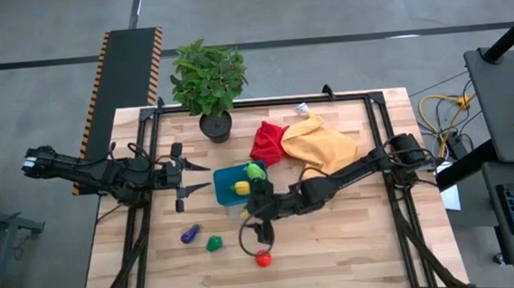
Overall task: Pick and placing Produce into tupperware
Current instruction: Put the yellow corn into the blue bin
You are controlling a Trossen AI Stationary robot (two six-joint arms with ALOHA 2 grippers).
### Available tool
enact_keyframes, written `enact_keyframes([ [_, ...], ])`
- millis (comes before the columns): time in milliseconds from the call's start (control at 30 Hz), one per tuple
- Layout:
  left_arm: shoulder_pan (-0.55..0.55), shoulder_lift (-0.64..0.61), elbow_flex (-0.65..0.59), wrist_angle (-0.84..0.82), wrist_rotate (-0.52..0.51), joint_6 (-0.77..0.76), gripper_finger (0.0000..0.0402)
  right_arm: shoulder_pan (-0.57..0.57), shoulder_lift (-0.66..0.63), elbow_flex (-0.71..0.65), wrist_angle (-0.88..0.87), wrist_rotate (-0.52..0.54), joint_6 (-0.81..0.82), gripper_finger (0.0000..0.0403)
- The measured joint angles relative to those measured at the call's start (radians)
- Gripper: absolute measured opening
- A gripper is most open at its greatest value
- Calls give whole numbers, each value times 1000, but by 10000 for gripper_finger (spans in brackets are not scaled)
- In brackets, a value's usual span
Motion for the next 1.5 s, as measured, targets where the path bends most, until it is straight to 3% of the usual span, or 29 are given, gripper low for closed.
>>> enact_keyframes([
  [267,0,0,0,0,0,0,164,55,12,0,-5,4,-165,254],
  [600,0,0,0,0,0,0,164,40,97,5,-13,26,-197,231],
  [1500,0,2,0,0,0,0,164,-45,196,10,-7,26,-258,230],
])
